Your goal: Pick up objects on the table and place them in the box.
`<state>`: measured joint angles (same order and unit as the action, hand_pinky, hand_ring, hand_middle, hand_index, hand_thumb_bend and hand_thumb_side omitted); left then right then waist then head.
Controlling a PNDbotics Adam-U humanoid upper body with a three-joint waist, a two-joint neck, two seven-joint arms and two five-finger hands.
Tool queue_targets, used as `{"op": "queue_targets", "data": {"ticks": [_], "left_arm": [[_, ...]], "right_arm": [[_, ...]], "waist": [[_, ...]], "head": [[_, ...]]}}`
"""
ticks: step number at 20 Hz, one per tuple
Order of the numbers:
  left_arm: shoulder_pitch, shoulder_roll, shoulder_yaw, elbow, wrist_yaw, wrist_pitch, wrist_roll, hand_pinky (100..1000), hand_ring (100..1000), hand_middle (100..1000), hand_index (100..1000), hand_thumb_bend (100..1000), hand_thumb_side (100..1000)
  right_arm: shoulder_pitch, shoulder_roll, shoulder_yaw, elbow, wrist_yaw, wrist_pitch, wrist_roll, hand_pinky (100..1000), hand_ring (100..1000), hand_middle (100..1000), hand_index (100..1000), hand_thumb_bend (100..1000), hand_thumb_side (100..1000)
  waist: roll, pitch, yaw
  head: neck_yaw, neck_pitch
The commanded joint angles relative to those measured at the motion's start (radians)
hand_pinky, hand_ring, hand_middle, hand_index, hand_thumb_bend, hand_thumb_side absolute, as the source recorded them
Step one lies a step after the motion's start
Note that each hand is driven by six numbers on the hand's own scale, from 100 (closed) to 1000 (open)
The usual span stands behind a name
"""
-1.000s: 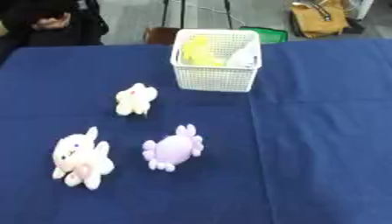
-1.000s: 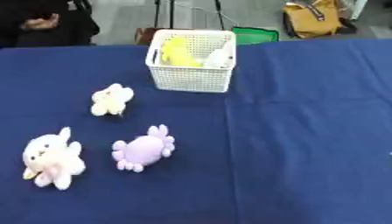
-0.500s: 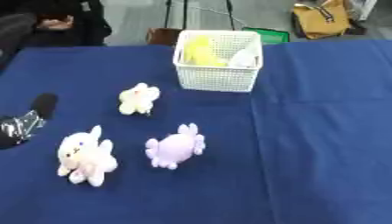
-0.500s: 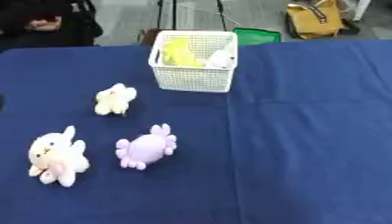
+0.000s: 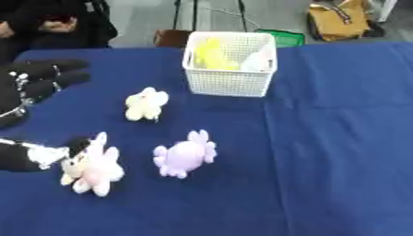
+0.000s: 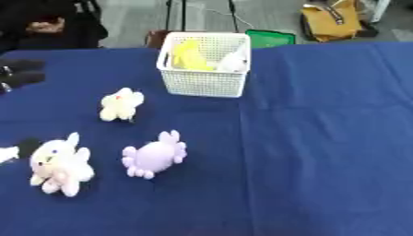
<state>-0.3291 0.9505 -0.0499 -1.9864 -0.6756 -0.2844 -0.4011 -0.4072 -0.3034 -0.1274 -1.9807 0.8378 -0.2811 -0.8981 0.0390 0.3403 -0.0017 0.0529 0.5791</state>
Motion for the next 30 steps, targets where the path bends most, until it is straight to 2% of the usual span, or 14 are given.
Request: {"op": "queue_targets", "data": {"ticks": [1, 4, 5, 8, 11, 17, 21, 30], "left_arm": [[-0.029, 0.07, -0.008, -0.014, 0.025, 0.002, -0.11, 915, 963, 953, 1000, 578, 754], [-0.047, 0.079, -0.014, -0.014, 0.042, 0.014, -0.187, 918, 965, 957, 1000, 601, 728], [-0.049, 0.09, -0.02, -0.014, 0.032, 0.02, -0.226, 944, 980, 987, 1000, 671, 615], [-0.063, 0.099, -0.031, -0.014, -0.022, 0.048, -0.362, 967, 989, 995, 1000, 700, 603], [-0.075, 0.093, -0.037, -0.014, -0.05, 0.076, -0.448, 982, 992, 1000, 1000, 721, 603], [-0.103, 0.089, -0.06, -0.005, -0.153, 0.079, -0.504, 983, 986, 1000, 1000, 621, 565], [-0.133, 0.072, -0.084, 0.037, -0.182, 0.071, -0.506, 977, 983, 1000, 1000, 619, 560], [-0.189, 0.024, -0.098, 0.131, -0.182, 0.051, -0.506, 973, 978, 994, 1000, 602, 562]], "right_arm": [[-0.005, -0.011, 0.005, -0.019, -0.009, -0.014, -0.009, 741, 705, 619, 813, 100, 944], [-0.005, -0.011, 0.009, -0.019, -0.011, -0.016, -0.009, 741, 705, 619, 813, 100, 943], [-0.005, -0.011, 0.011, -0.019, -0.013, -0.017, -0.009, 741, 702, 615, 810, 100, 937], [-0.004, -0.009, 0.014, -0.019, -0.018, -0.018, -0.009, 740, 701, 611, 807, 100, 931], [-0.005, -0.009, 0.015, -0.019, -0.022, -0.019, -0.009, 739, 700, 608, 805, 100, 924], [-0.007, -0.008, 0.015, -0.019, -0.029, -0.022, -0.009, 738, 695, 601, 799, 100, 909], [-0.005, -0.008, 0.014, -0.019, -0.035, -0.024, -0.009, 737, 693, 599, 799, 100, 905], [-0.003, -0.008, 0.01, -0.019, -0.043, -0.027, -0.009, 738, 692, 596, 798, 100, 901]], "waist": [[0.002, -0.024, 0.0], [0.002, -0.025, -0.001], [0.003, -0.025, -0.003], [0.004, -0.025, -0.007], [0.004, -0.025, -0.009], [0.005, -0.024, -0.017], [0.006, -0.023, -0.022], [0.005, -0.021, -0.03]], "head": [[0.005, 0.001], [0.006, 0.001], [0.006, -0.001], [0.008, -0.004], [0.007, -0.006], [0.012, -0.007], [0.016, -0.009], [0.028, -0.008]]}}
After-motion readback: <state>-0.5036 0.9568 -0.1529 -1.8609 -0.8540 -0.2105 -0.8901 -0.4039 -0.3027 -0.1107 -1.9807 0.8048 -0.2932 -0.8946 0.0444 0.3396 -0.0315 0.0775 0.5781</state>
